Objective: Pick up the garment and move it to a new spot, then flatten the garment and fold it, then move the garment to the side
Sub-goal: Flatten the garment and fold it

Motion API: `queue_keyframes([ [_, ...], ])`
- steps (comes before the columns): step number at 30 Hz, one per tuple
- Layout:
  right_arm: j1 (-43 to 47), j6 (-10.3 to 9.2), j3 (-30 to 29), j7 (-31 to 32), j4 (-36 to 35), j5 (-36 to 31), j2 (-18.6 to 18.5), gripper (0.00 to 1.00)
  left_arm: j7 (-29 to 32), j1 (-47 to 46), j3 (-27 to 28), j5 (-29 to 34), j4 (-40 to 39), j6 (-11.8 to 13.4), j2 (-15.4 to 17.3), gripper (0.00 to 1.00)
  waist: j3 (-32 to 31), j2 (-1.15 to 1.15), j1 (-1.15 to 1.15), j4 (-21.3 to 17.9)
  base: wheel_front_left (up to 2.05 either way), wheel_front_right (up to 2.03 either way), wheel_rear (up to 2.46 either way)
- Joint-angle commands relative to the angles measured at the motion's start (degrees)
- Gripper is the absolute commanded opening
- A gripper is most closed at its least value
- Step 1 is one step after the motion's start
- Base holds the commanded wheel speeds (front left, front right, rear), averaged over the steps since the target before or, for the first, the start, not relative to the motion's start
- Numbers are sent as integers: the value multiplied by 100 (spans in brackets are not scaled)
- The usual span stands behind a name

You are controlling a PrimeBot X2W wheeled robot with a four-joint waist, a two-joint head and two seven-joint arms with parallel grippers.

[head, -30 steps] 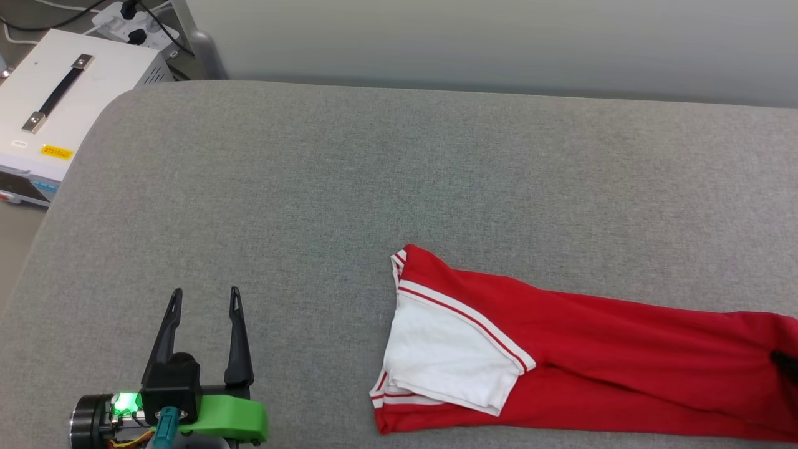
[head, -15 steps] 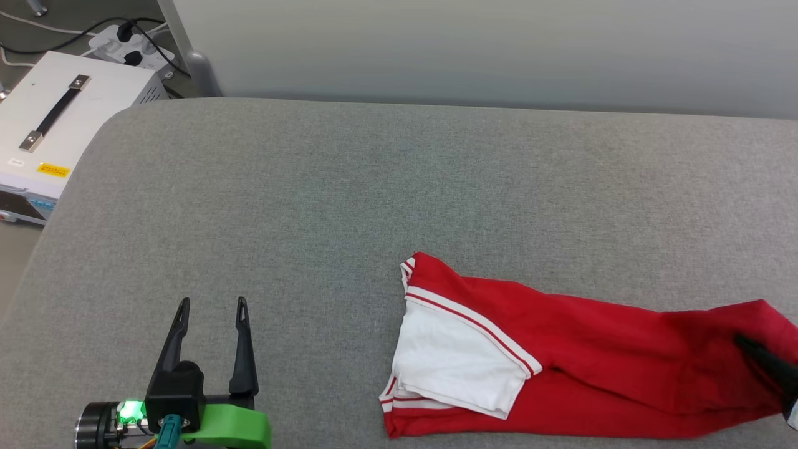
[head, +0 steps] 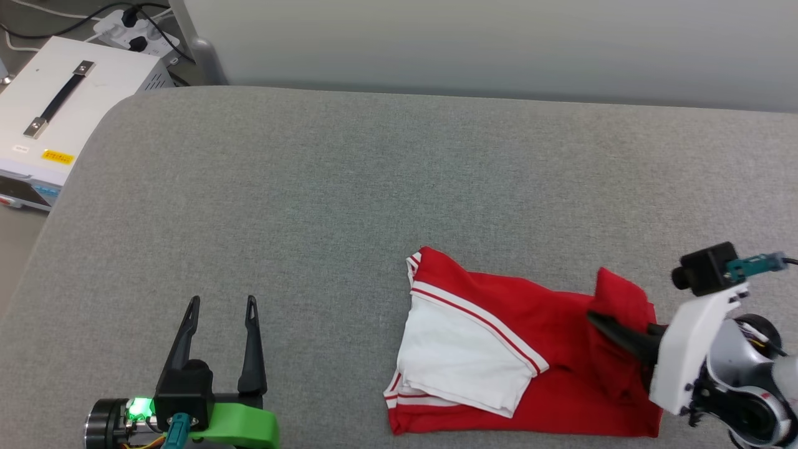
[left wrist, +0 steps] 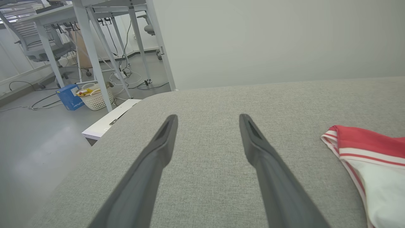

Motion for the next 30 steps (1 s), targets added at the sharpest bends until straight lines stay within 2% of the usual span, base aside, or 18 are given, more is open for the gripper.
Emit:
queue_keyframes([
  [1, -213, -5, 154, 33, 97, -108, 112, 0, -34, -103, -16, 41, 2, -27, -38, 100, 38, 0, 0, 39, 0, 0, 0],
  [7, -945, -5, 925, -88, 645, -502, 604, 0, -34, -187, -25, 42, -4, -13, -62, 100, 155, 0, 0, 105, 0, 0, 0],
  [16, -1971, -5, 1816, -542, 1991, -946, 1300, 0, -34, -396, -79, 54, 18, -32, -95, 100, 390, 0, 0, 235, 0, 0, 0],
  [22, -2243, -5, 2243, -840, 2867, -1201, 1463, 0, -34, -463, -86, 53, 18, -15, -108, 100, 483, 0, 0, 321, 0, 0, 0],
  [27, -2266, -5, 2506, -1158, 3184, -1152, 1456, 0, -34, -457, -60, 48, 30, 6, -106, 100, 506, 0, 0, 325, 0, 0, 0],
  [28, -2280, -5, 2529, -1271, 3209, -1137, 1443, 52, -34, -448, -46, 45, 34, 11, -102, 100, 495, 0, 0, 308, 0, 0, 0],
  [29, -2293, -5, 2549, -1360, 3216, -1133, 1423, 100, -34, -438, -37, 45, 37, 16, -99, 100, 483, 0, 0, 295, 0, 0, 0],
  [30, -2317, -5, 2591, -1474, 3208, -1166, 1383, 100, -34, -426, -27, 47, 46, 24, -95, 100, 460, 0, 0, 274, 0, 0, 0],
])
